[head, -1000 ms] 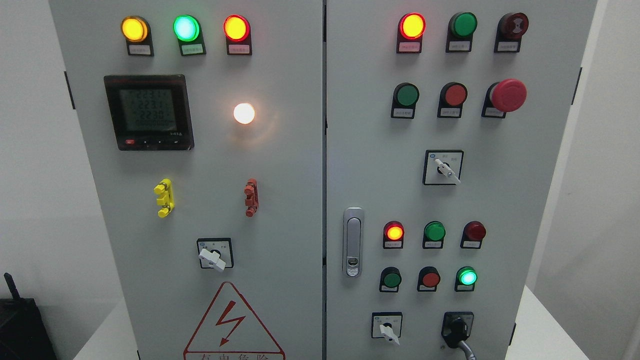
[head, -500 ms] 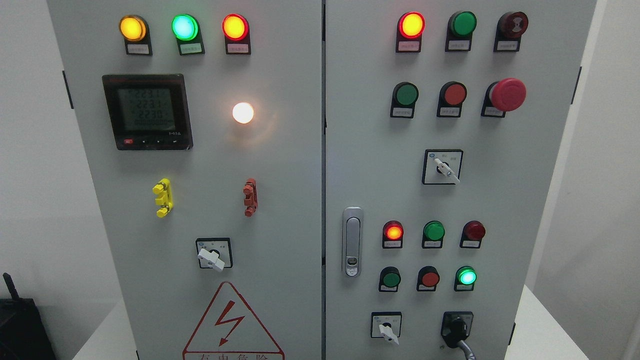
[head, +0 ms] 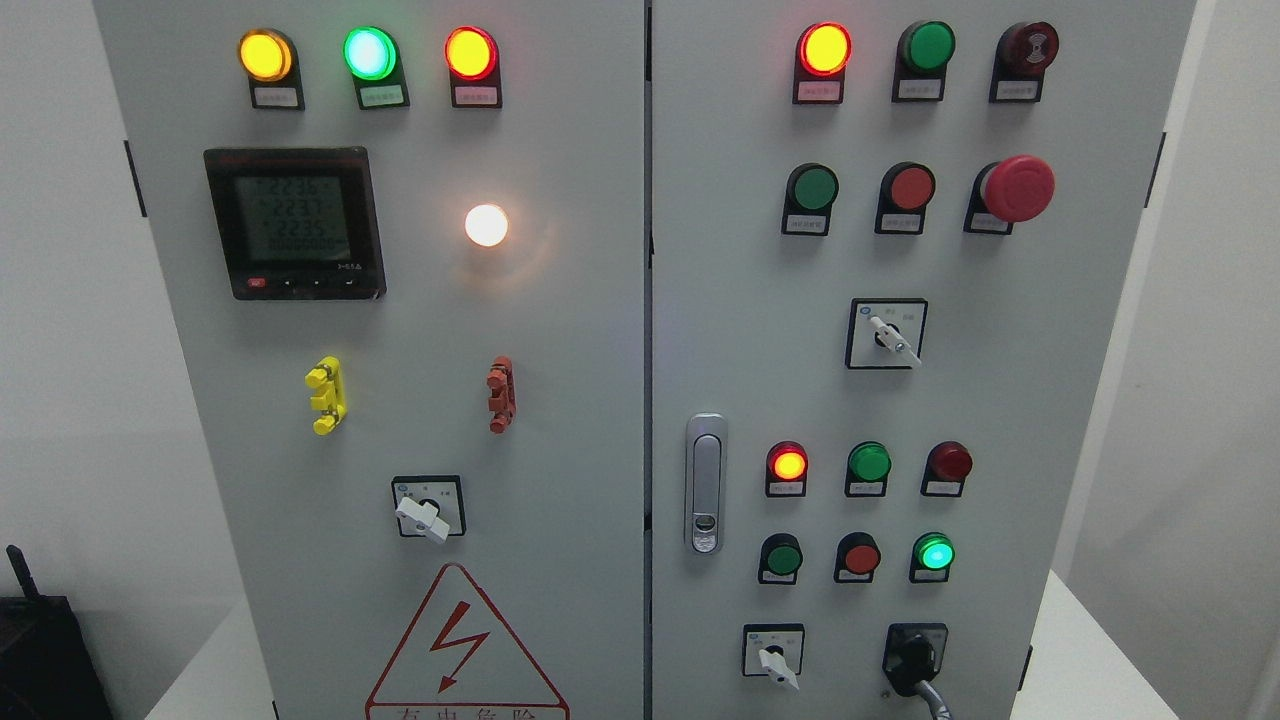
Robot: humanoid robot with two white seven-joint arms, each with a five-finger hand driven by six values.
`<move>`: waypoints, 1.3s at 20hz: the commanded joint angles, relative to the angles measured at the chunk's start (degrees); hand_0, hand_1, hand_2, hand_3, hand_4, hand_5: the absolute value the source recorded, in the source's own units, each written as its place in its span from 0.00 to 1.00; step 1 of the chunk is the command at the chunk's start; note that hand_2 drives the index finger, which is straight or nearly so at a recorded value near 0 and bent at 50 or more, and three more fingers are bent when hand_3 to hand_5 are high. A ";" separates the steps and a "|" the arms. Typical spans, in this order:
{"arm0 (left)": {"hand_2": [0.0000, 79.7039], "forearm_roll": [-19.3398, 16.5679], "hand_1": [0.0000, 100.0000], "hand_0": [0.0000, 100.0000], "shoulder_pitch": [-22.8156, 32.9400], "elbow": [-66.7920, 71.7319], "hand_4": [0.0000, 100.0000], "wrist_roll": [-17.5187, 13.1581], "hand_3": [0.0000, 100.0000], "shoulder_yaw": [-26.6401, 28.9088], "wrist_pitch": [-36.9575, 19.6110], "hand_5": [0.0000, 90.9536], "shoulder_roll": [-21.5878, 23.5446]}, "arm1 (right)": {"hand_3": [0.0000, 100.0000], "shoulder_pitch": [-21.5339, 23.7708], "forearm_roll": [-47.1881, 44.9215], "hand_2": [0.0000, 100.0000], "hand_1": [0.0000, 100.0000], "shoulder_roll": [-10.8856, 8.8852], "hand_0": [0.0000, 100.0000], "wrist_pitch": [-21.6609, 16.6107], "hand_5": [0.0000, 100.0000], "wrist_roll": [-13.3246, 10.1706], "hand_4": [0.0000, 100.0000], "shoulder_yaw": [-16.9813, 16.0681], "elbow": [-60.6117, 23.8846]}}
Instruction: Trip black knob to open circuit
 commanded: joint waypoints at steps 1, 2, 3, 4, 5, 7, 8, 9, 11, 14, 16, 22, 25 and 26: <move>0.00 0.00 0.39 0.12 0.00 -0.94 0.00 0.00 0.00 0.04 0.02 0.00 0.00 | 1.00 0.23 -0.37 0.03 0.00 -0.44 0.00 -0.36 0.98 0.01 1.00 0.47 -0.05; 0.00 0.00 0.39 0.12 0.00 -0.94 0.00 0.00 0.00 0.04 0.02 0.00 0.00 | 1.00 0.23 -0.37 0.03 0.00 -0.44 0.00 -0.27 0.98 0.01 1.00 0.38 0.03; 0.00 0.00 0.39 0.12 0.00 -0.94 0.00 0.00 0.00 0.04 0.02 0.00 0.00 | 1.00 0.23 -0.37 0.03 0.00 -0.44 0.00 -0.27 0.98 0.01 1.00 0.38 0.12; 0.00 0.00 0.39 0.12 0.00 -0.94 0.00 0.00 0.00 -0.05 0.02 0.00 0.00 | 1.00 0.23 -0.37 0.03 0.00 -0.53 0.00 -0.27 0.98 0.01 1.00 0.38 0.21; 0.00 0.00 0.39 0.12 0.00 -0.94 0.00 0.00 0.00 -0.05 0.02 0.00 0.00 | 1.00 0.23 -0.37 0.03 0.00 -0.53 0.00 -0.18 0.98 0.01 1.00 0.30 0.21; 0.00 0.00 0.39 0.12 0.00 -0.94 0.00 0.00 0.00 -0.05 0.02 0.00 0.00 | 1.00 0.23 -0.46 0.03 0.00 -0.53 0.00 -0.18 0.98 0.01 1.00 0.21 0.39; 0.00 0.00 0.39 0.12 0.00 -0.94 0.00 0.00 0.00 0.04 0.02 0.00 0.00 | 1.00 0.23 -0.37 0.03 0.00 -0.53 0.00 -0.09 0.98 0.01 1.00 0.12 0.65; 0.00 0.00 0.39 0.12 0.00 -0.94 0.00 0.00 0.00 0.04 0.02 0.00 0.00 | 1.00 0.23 -0.46 0.03 0.00 -0.53 0.00 -0.09 0.98 0.01 1.00 0.03 0.74; 0.00 0.00 0.39 0.12 0.00 -0.94 0.00 0.00 0.00 -0.05 0.02 0.00 0.00 | 1.00 0.23 -0.46 0.03 0.00 -0.53 0.00 -0.09 0.98 0.01 1.00 -0.14 1.00; 0.00 0.00 0.39 0.12 0.00 -0.94 0.00 0.00 0.00 -0.05 0.02 0.00 0.00 | 1.00 0.06 -0.46 0.03 0.00 -0.61 0.00 -0.09 0.98 0.01 1.00 -0.32 1.53; 0.00 0.00 0.39 0.12 0.00 -0.94 0.00 0.00 0.00 -0.05 0.02 0.00 0.00 | 1.00 -0.03 -0.46 0.03 0.00 -0.61 0.00 -0.09 0.98 0.01 1.00 -0.32 1.79; 0.00 0.00 0.39 0.12 0.00 -0.94 0.00 0.00 0.00 -0.05 0.02 0.00 0.00 | 1.00 -0.29 -0.46 0.03 0.00 -0.79 0.00 -0.01 0.98 0.01 0.99 -0.84 1.88; 0.00 0.00 0.39 0.12 0.00 -0.94 0.00 0.00 0.00 -0.05 0.02 0.00 0.00 | 1.00 -0.21 -0.46 0.04 0.00 -0.88 0.00 -0.01 0.98 0.01 0.99 -0.94 1.97; 0.00 0.00 0.39 0.12 0.00 -0.94 0.00 0.00 0.00 -0.05 0.02 0.00 0.00 | 1.00 -0.29 -0.46 0.04 0.00 -0.88 0.00 0.08 0.98 0.01 0.99 -1.02 1.97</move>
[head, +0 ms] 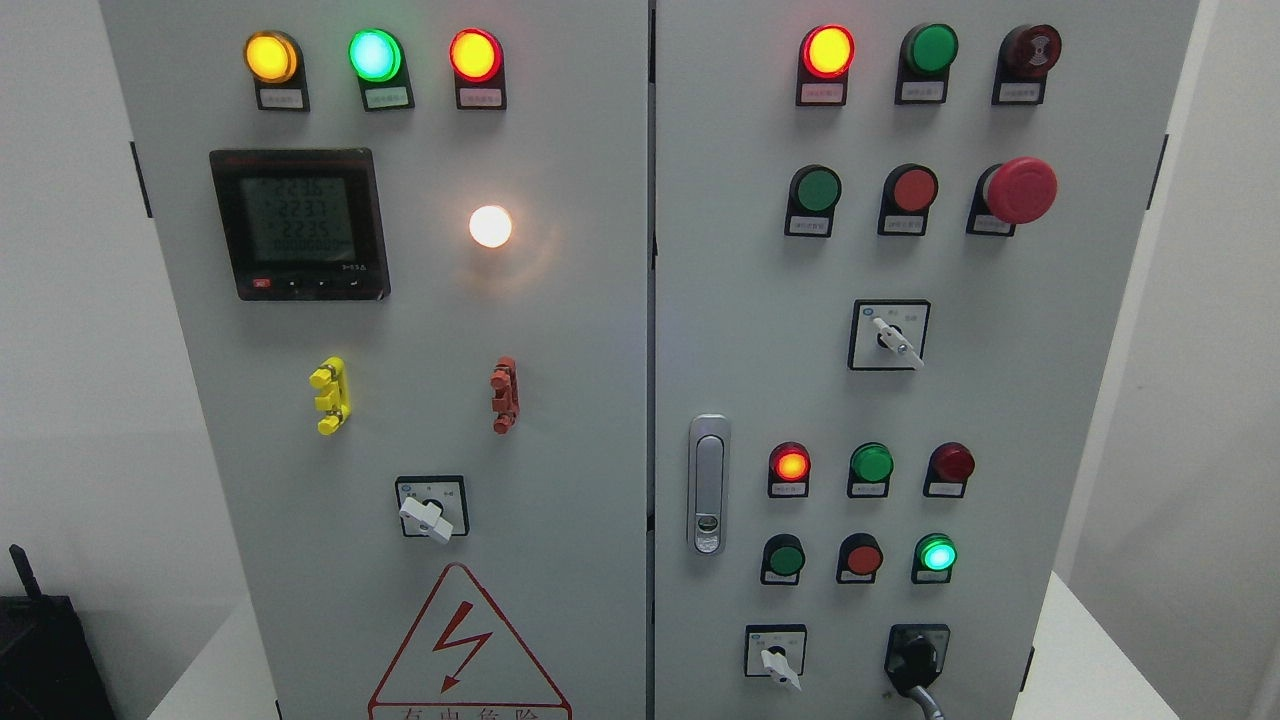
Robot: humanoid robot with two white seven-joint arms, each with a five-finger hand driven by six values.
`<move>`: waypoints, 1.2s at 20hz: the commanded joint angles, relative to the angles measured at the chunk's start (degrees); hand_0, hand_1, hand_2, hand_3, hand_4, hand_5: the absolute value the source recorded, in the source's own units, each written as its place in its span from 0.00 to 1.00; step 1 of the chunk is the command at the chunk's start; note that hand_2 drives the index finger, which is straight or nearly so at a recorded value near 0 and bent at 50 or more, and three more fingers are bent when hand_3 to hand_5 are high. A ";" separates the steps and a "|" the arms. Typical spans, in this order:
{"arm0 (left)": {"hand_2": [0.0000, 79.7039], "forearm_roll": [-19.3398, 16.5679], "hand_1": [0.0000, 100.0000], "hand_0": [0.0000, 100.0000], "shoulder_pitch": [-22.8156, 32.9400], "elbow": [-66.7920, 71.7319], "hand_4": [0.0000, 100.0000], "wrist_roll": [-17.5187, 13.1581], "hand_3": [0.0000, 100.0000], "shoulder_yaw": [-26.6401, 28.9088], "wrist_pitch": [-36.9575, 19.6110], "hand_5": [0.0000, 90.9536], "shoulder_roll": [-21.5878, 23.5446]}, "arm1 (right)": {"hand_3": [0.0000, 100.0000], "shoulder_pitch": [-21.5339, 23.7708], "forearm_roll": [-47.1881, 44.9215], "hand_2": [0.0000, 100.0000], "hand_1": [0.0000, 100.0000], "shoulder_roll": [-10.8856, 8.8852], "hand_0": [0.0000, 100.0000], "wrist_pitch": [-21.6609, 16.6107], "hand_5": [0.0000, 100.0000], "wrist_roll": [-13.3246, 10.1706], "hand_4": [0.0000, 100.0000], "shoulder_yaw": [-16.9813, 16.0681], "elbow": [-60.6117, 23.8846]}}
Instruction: Trip black knob to open circuit
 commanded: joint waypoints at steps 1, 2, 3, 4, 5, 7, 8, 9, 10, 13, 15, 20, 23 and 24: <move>0.00 0.00 0.39 0.12 0.00 -0.94 0.00 0.00 0.00 0.05 0.02 0.00 0.00 | 1.00 -0.14 -0.01 0.04 0.00 -0.89 0.00 0.23 0.98 -0.29 0.99 -1.08 0.55; 0.00 0.00 0.39 0.12 0.00 -0.94 0.00 0.00 0.00 -0.04 0.02 0.00 0.00 | 1.00 -0.14 -0.01 0.04 0.00 -0.89 0.00 0.23 0.98 -0.29 0.99 -1.08 0.55; 0.00 0.00 0.39 0.12 0.00 -0.94 0.00 0.00 0.00 0.05 0.02 0.00 0.00 | 1.00 -0.14 -0.01 0.04 0.00 -0.97 0.00 0.23 0.98 -0.29 0.99 -1.08 0.55; 0.00 0.00 0.39 0.12 0.00 -0.94 0.00 0.00 0.00 0.05 0.02 0.00 0.00 | 1.00 -0.14 -0.01 0.04 0.00 -0.97 0.00 0.23 0.98 -0.29 0.99 -1.17 0.55; 0.00 0.00 0.39 0.12 0.00 -0.94 0.00 0.00 0.00 0.05 0.02 0.00 0.00 | 1.00 -0.14 -0.01 0.04 0.00 -0.97 0.00 0.23 0.98 -0.29 0.99 -1.43 0.47; 0.00 0.00 0.39 0.12 0.00 -0.94 0.00 0.00 0.00 0.05 0.02 0.00 0.00 | 1.00 -0.05 -0.01 0.04 0.00 -0.97 0.00 0.23 0.98 -0.29 0.99 -1.43 0.38; 0.00 0.00 0.39 0.12 0.00 -0.94 0.00 0.00 0.00 -0.04 0.02 0.00 0.00 | 1.00 -0.05 -0.10 0.04 0.00 -0.97 0.00 0.23 0.98 -0.29 0.99 -1.52 0.29; 0.00 0.00 0.39 0.12 0.00 -0.94 0.00 0.00 0.00 0.05 0.02 0.00 0.00 | 1.00 -0.05 -0.01 0.04 0.00 -0.97 0.00 0.23 0.98 -0.29 0.99 -1.52 0.29; 0.00 0.00 0.39 0.12 0.00 -0.94 0.00 0.00 0.00 0.05 0.02 0.00 0.00 | 1.00 -0.05 -0.01 0.04 0.00 -1.06 0.00 0.23 0.98 -0.29 0.99 -1.52 0.20; 0.00 0.00 0.39 0.12 0.00 -0.94 0.00 0.00 0.00 -0.04 0.02 0.00 0.00 | 1.00 -0.05 -0.01 0.05 0.00 -1.06 0.00 0.23 0.98 -0.29 0.99 -1.52 0.20; 0.00 0.00 0.39 0.12 0.00 -0.94 0.00 0.00 0.00 0.05 0.02 0.00 0.00 | 1.00 0.04 -0.10 0.05 0.00 -1.06 0.00 0.23 0.98 -0.29 0.99 -1.52 0.11; 0.00 0.00 0.39 0.12 0.00 -0.94 0.00 0.00 0.00 -0.04 0.02 0.00 0.00 | 1.00 0.04 -0.10 0.05 0.00 -1.59 0.00 0.23 0.98 -0.29 0.99 -1.87 -0.06; 0.00 0.00 0.39 0.12 0.00 -0.94 0.00 0.00 0.00 0.05 0.02 0.00 0.00 | 1.00 0.13 -0.10 0.06 0.00 -1.59 0.00 0.23 0.98 -0.29 0.99 -1.87 -0.15; 0.00 0.00 0.39 0.12 0.00 -0.94 0.00 0.00 0.00 0.05 0.02 0.00 0.00 | 1.00 0.13 -0.10 0.06 0.00 -1.68 0.00 0.23 0.98 -0.29 0.99 -1.87 -0.24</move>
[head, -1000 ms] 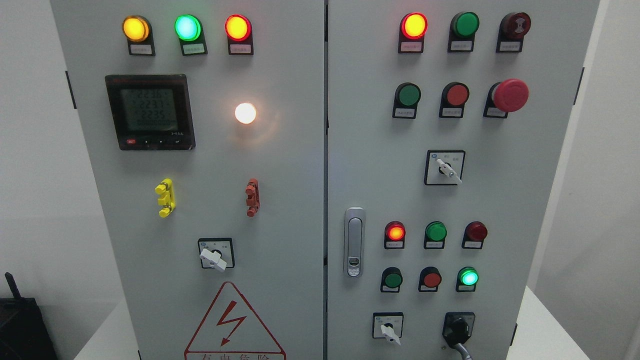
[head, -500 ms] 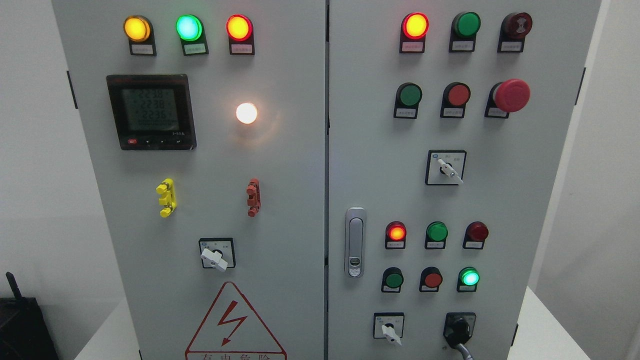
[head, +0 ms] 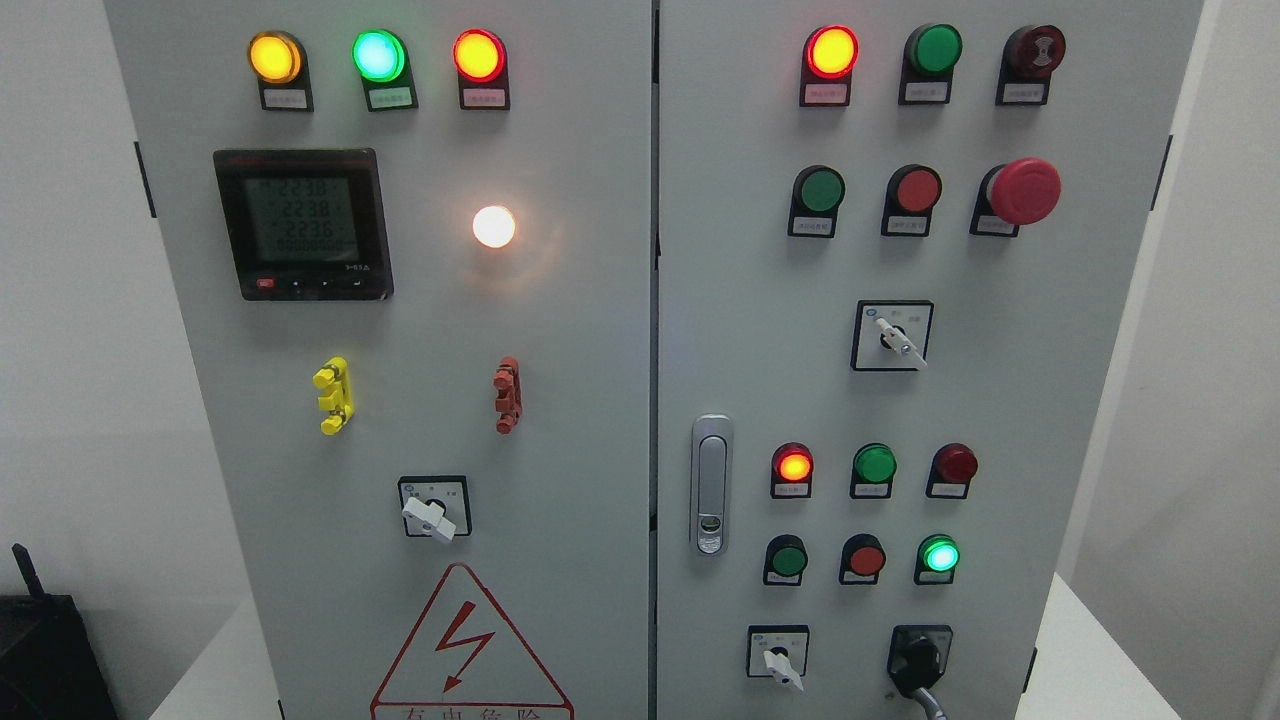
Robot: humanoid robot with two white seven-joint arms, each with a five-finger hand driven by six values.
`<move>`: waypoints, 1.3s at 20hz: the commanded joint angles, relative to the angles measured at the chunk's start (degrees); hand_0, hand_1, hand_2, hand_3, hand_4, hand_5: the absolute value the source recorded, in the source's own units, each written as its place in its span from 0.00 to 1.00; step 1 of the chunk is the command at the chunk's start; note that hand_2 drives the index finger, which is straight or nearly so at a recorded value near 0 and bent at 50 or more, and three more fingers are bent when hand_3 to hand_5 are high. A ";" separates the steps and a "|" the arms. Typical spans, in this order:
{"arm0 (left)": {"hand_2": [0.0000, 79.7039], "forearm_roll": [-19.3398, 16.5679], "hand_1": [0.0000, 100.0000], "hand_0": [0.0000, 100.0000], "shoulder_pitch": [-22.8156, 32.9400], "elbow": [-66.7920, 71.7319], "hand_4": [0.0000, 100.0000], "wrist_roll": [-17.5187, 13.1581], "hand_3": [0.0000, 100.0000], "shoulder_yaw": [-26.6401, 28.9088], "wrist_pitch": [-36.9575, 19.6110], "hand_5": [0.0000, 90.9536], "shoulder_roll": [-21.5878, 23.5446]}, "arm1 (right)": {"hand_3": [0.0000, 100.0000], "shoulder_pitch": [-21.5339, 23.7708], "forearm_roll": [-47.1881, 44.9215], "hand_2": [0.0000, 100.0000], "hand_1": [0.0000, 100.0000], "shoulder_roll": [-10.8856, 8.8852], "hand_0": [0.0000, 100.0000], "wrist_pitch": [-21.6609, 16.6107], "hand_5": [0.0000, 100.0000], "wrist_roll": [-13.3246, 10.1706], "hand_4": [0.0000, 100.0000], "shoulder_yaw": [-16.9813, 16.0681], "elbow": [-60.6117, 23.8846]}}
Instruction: Trip black knob to open circuit
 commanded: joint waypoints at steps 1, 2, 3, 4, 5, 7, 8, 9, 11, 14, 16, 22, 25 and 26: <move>0.00 0.00 0.39 0.12 0.00 -0.94 0.00 0.00 0.00 -0.05 0.02 0.00 0.00 | 1.00 0.08 -0.01 0.06 0.00 -1.68 0.00 0.04 0.98 -0.01 0.99 -1.87 -0.58; 0.00 0.00 0.39 0.12 0.00 -0.94 0.00 0.00 0.00 0.03 0.02 0.00 0.00 | 1.00 0.08 -0.01 0.06 0.00 -1.68 0.00 0.04 0.98 -0.01 0.99 -1.87 -0.67; 0.00 0.00 0.39 0.12 0.00 -0.94 0.00 0.00 0.00 -0.05 0.02 0.00 0.00 | 1.00 0.17 -0.01 0.06 0.00 -1.68 0.00 0.04 0.98 -0.01 0.99 -1.87 -0.76; 0.00 0.00 0.39 0.12 0.00 -0.94 0.00 0.00 0.00 -0.05 0.02 0.00 0.00 | 1.00 0.17 -0.01 0.06 0.00 -1.68 0.00 0.04 0.98 -0.01 0.99 -1.87 -0.93; 0.00 0.00 0.39 0.12 0.00 -0.94 0.00 0.00 0.00 -0.05 0.02 0.00 0.00 | 1.00 0.25 -0.01 0.06 0.00 -1.68 0.00 0.04 0.98 -0.01 0.99 -1.87 -1.02; 0.00 0.00 0.39 0.12 0.00 -0.94 0.00 0.00 0.00 -0.05 0.02 0.00 0.00 | 1.00 0.34 -0.01 0.06 0.00 -1.68 0.00 0.04 0.98 -0.01 0.99 -1.87 -1.02; 0.00 0.00 0.39 0.12 0.00 -0.94 0.00 0.00 0.00 0.03 0.02 0.00 0.00 | 1.00 0.34 -0.01 0.06 0.00 -1.68 0.00 0.04 0.98 -0.01 0.99 -1.96 -1.02; 0.00 0.00 0.39 0.12 0.00 -0.94 0.00 0.00 0.00 -0.05 0.02 0.00 0.00 | 1.00 0.26 -0.01 0.07 0.00 -1.68 0.00 0.04 0.98 -0.01 0.99 -1.96 -1.02; 0.00 0.00 0.39 0.12 0.00 -0.94 0.00 0.00 0.00 -0.05 0.02 0.00 0.00 | 1.00 0.26 -0.01 0.07 0.00 -1.68 0.00 0.04 0.98 -0.01 0.99 -2.49 -1.02; 0.00 0.00 0.39 0.12 0.00 -0.94 0.00 0.00 0.00 -0.05 0.02 0.00 0.00 | 1.00 0.34 -0.01 0.07 0.00 -1.76 0.00 0.12 0.98 -0.01 1.00 -2.57 -0.94; 0.00 0.00 0.39 0.12 0.00 -0.94 0.00 0.00 0.00 -0.05 0.02 0.00 0.00 | 1.00 0.34 -0.01 0.07 0.00 -1.76 0.00 0.04 0.98 -0.01 1.00 -2.66 -0.94; 0.00 0.00 0.39 0.12 0.00 -0.94 0.00 0.00 0.00 -0.05 0.02 0.00 0.00 | 1.00 0.52 -0.01 0.07 0.00 -1.76 0.00 0.04 0.98 -0.01 1.00 -3.01 -0.76; 0.00 0.00 0.39 0.12 0.00 -0.94 0.00 0.00 0.00 -0.05 0.02 0.00 0.00 | 1.00 0.52 -0.01 0.07 0.00 -1.85 0.00 0.04 0.98 -0.01 1.00 -3.19 -0.76; 0.00 0.00 0.39 0.12 0.00 -0.94 0.00 0.00 0.00 -0.05 0.02 0.00 0.00 | 1.00 0.52 -0.01 0.07 0.00 -1.85 0.00 0.04 0.98 -0.01 1.00 -3.19 -0.76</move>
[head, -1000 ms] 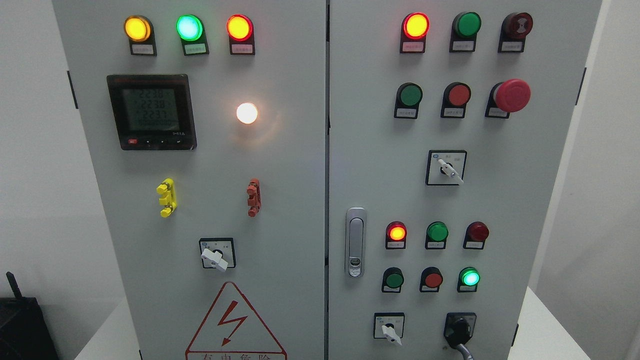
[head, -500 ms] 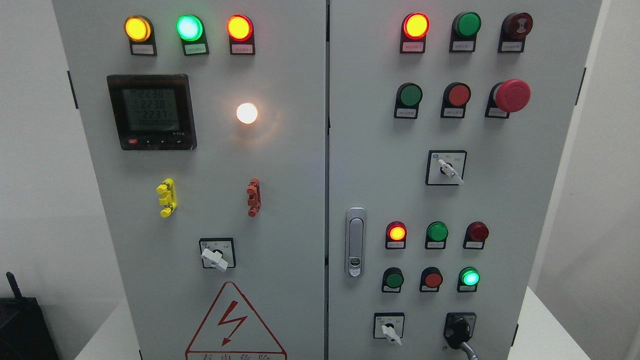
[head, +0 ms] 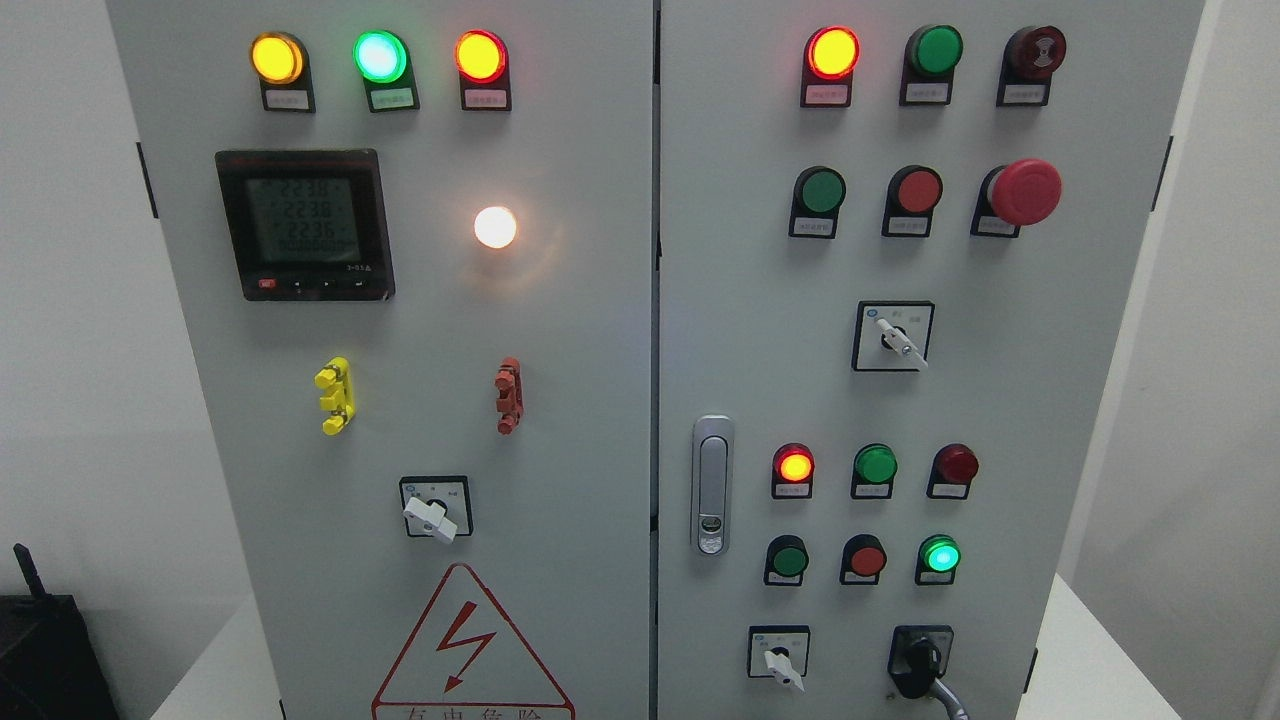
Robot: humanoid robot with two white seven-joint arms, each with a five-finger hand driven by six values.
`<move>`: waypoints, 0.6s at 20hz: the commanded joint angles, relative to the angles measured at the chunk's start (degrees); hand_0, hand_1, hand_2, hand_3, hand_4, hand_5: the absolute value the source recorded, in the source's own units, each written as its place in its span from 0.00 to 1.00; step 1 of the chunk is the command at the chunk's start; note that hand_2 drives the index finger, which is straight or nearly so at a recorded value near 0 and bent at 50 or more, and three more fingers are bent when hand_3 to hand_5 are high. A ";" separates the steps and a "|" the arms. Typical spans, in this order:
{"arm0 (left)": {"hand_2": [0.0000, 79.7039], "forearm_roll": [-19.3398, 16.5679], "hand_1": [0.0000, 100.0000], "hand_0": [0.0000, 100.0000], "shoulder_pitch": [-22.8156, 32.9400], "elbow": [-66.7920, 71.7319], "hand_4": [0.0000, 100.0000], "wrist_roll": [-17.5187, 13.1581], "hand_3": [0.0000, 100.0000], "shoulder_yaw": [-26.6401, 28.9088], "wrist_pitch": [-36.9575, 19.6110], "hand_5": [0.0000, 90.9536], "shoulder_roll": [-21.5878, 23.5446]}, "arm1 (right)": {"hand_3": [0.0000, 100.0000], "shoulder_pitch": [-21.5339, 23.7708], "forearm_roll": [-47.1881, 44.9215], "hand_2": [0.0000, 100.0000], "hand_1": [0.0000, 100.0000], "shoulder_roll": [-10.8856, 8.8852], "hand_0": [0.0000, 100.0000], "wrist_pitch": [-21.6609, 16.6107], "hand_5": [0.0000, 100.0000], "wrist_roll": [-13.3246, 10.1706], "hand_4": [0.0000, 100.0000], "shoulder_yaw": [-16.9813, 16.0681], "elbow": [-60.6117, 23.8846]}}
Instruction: Trip black knob to open circuit
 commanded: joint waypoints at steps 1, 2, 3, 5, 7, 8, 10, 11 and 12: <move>0.00 0.00 0.39 0.12 0.00 -0.94 0.00 0.00 0.00 0.05 0.02 0.00 0.00 | 1.00 0.08 0.00 0.07 0.00 -1.84 0.00 0.11 0.98 0.06 1.00 -0.99 0.05; 0.00 0.00 0.39 0.12 0.00 -0.94 0.00 0.00 0.00 -0.04 0.02 0.00 0.00 | 1.00 0.16 0.00 0.07 0.00 -1.84 0.00 0.11 0.98 0.06 1.00 -0.99 0.05; 0.00 0.00 0.39 0.12 0.00 -0.94 0.00 0.00 0.00 0.05 0.02 0.00 0.00 | 1.00 0.16 0.00 0.07 0.00 -1.93 0.00 0.11 0.98 0.06 1.00 -0.99 0.05; 0.00 0.00 0.39 0.12 0.00 -0.94 0.00 0.00 0.00 -0.04 0.02 0.00 0.00 | 1.00 0.16 0.00 0.07 0.00 -2.28 0.00 0.11 0.98 0.06 1.00 -1.16 -0.04; 0.00 0.00 0.39 0.12 0.00 -0.94 0.00 0.00 0.00 0.05 0.02 0.00 0.00 | 1.00 0.16 0.00 0.07 0.00 -2.37 0.00 0.11 0.98 0.06 0.99 -1.16 -0.04; 0.00 0.00 0.39 0.12 0.00 -0.94 0.00 0.00 0.00 -0.04 0.02 0.00 0.00 | 1.00 0.16 0.00 0.07 0.00 -2.37 0.00 0.11 0.98 0.06 0.99 -1.25 -0.13; 0.00 0.00 0.39 0.12 0.00 -0.94 0.00 0.00 0.00 0.05 0.02 0.00 0.00 | 1.00 0.60 0.00 0.07 0.00 -2.28 0.00 0.11 0.97 0.06 0.99 -1.34 -0.13; 0.00 0.00 0.39 0.12 0.00 -0.94 0.00 0.00 0.00 -0.04 0.02 0.00 0.00 | 1.00 0.78 -0.09 0.07 0.00 -2.28 0.00 0.02 0.97 0.06 0.99 -1.34 -0.21; 0.00 0.00 0.39 0.12 0.00 -0.94 0.00 0.00 0.00 -0.04 0.02 0.00 0.00 | 1.00 0.95 -0.09 0.07 0.00 -2.28 0.00 0.02 0.97 0.06 0.99 -1.34 -0.21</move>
